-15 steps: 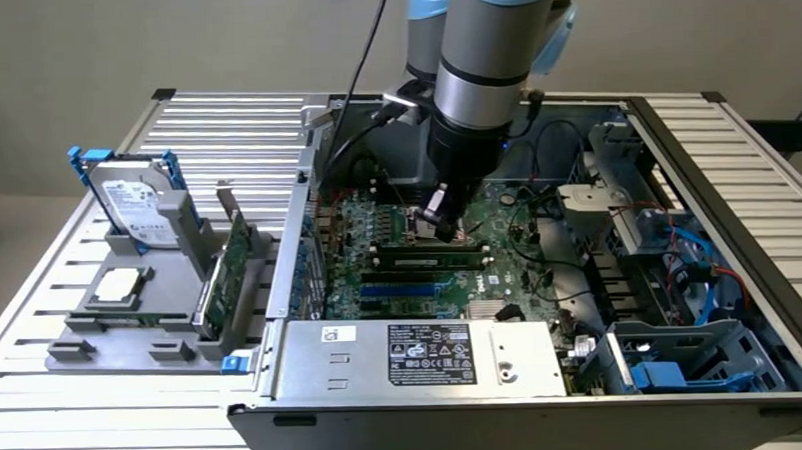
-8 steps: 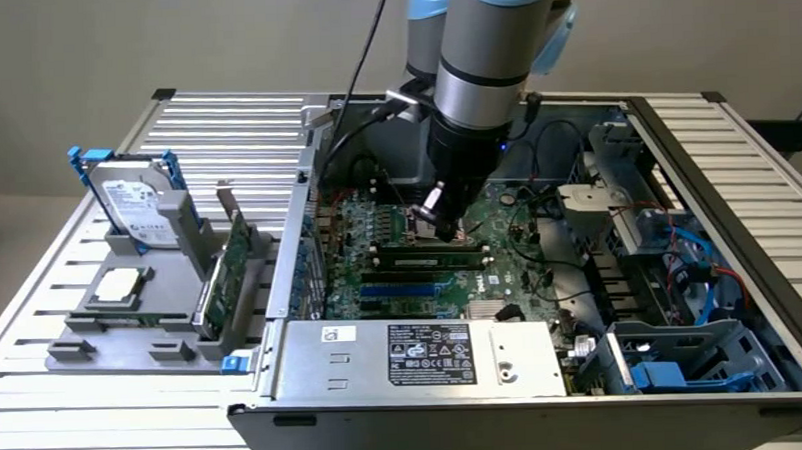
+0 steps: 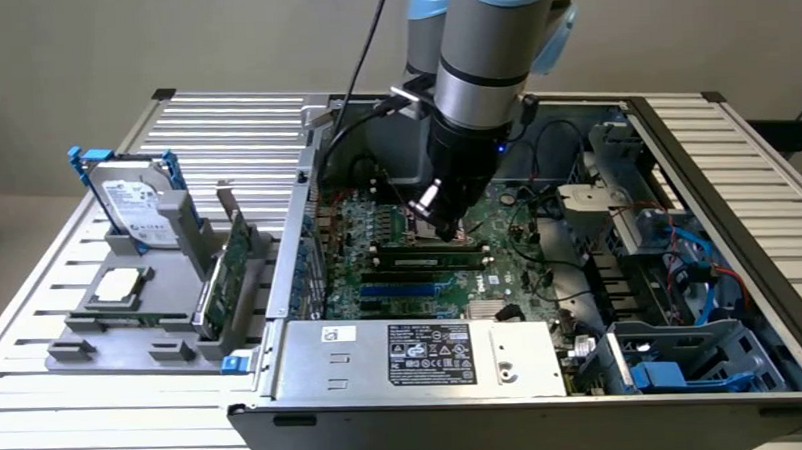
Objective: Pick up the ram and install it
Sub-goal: 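Press down the ram until it locks into place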
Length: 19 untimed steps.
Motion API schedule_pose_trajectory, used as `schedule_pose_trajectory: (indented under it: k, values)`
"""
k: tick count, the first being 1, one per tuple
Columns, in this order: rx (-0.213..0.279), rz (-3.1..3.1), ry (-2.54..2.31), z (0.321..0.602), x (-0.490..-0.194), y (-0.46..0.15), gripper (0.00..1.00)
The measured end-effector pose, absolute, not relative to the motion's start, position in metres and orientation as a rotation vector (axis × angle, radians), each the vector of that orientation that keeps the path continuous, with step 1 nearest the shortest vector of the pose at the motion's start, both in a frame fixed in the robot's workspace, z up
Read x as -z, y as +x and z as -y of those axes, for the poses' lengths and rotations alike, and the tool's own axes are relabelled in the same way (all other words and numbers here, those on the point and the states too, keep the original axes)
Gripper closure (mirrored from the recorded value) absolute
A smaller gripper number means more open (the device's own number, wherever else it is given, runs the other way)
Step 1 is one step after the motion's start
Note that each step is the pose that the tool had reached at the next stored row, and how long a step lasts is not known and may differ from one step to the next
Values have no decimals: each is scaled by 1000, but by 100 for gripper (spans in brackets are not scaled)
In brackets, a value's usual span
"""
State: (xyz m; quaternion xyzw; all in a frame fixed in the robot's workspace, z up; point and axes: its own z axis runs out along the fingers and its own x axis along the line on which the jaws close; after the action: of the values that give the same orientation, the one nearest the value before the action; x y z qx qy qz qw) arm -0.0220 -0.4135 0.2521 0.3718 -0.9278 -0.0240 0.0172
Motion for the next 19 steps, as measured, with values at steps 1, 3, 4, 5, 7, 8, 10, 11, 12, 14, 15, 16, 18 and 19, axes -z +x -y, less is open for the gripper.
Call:
schedule_pose_trajectory:
  k: [1,3,4,5,7,8,10,11,12,14,15,16,18,19]
  values:
    - [75,2891,1138,413,-252,-22,89]
    - [76,2905,1102,413,-253,-22,89]
    - [76,2912,1084,413,-253,-22,89]
    - [76,2919,1066,413,-253,-22,89]
    - [77,2933,1030,413,-253,-22,89]
    - [77,2939,1012,413,-254,-22,89]
    - [78,2953,974,413,-254,-22,89]
    - [78,2959,955,413,-254,-22,89]
    - [78,2965,937,413,-254,-22,89]
    - [79,2978,898,413,-255,-22,89]
    - [79,2984,880,413,-255,-22,89]
    - [80,2990,861,413,-255,-22,89]
    - [80,3001,823,413,-255,-22,89]
    - [80,3006,805,413,-255,-22,89]
